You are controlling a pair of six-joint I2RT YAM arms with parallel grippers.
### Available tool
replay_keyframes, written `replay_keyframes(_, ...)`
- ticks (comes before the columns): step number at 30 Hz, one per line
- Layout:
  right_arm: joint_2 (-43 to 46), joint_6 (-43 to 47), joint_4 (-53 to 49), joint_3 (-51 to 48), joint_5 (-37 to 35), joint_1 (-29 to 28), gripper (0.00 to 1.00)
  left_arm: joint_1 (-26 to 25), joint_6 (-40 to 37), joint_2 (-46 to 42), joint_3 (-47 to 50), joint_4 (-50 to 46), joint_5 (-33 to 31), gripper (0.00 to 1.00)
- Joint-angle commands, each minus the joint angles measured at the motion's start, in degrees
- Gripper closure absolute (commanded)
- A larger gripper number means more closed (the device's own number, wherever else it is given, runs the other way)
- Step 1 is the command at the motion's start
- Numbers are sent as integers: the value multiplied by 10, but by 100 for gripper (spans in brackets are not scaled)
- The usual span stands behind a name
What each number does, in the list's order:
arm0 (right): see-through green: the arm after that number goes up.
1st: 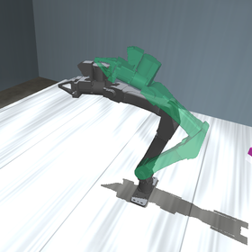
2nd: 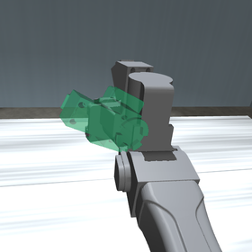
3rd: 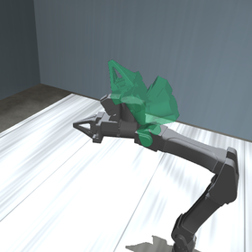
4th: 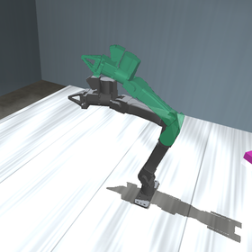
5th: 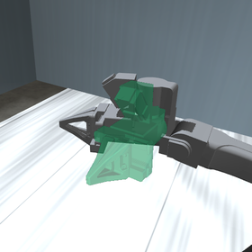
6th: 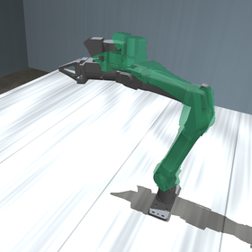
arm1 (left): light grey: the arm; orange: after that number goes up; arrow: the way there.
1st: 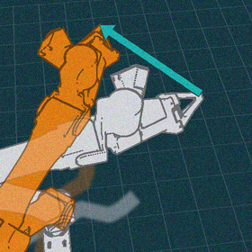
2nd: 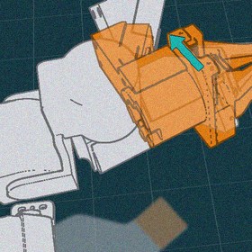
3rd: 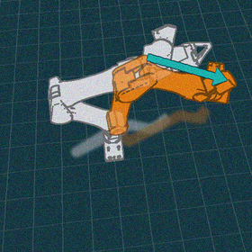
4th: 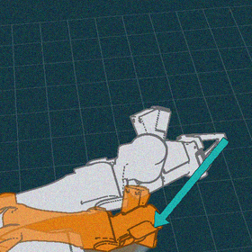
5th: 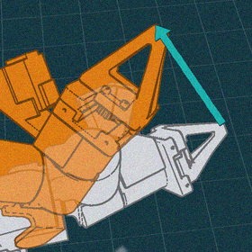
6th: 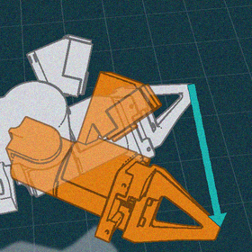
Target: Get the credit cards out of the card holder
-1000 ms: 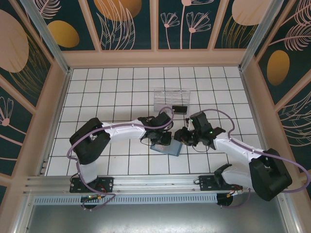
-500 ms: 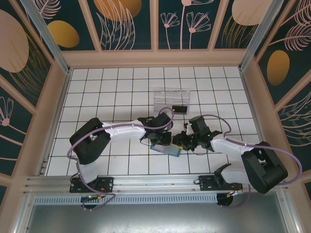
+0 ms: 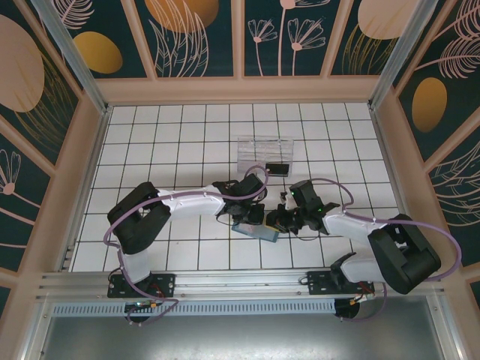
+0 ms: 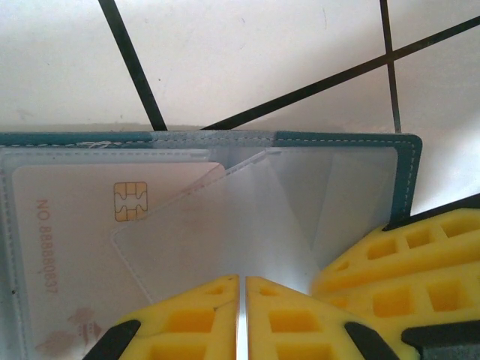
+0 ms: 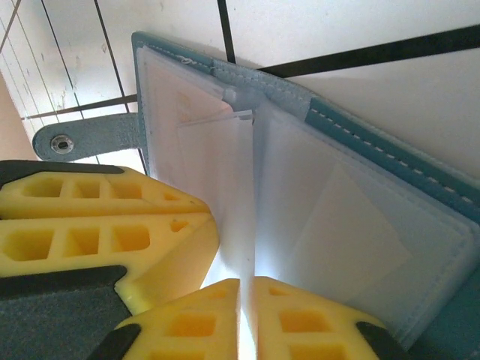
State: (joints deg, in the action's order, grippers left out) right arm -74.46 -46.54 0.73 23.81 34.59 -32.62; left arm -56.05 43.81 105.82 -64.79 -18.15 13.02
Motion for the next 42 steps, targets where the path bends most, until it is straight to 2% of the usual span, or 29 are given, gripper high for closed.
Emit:
replay_keyframes(1,-3,7,0,-3,-2,-3,92,-1,10,-7,9,-2,-21,89)
replay_keyframes(3,-3,9,-3,-3,-7,-3,96,0,10,-17,8,-9,-43,89)
replay_keyframes(10,-3,12,-11,-4,-17,-3,99,3,35,-48,22,-44,-115,88)
replay_keyframes(17,-6,12,-7,-6,-16,-3,99,9,48,-34,35,-54,-105,87)
replay_keyframes(22,-7,12,-7,-8,-15,-4,99,13,63,-48,40,-65,-134,87)
replay_keyframes(38,9,10,-14,0,-20,-3,98,16,26,-24,26,3,-24,88)
replay_keyframes(39,17,10,-23,4,-26,-3,97,16,23,-23,24,5,-19,88)
replay_keyframes(42,55,14,-70,22,-68,-3,83,15,14,-22,16,7,-5,88)
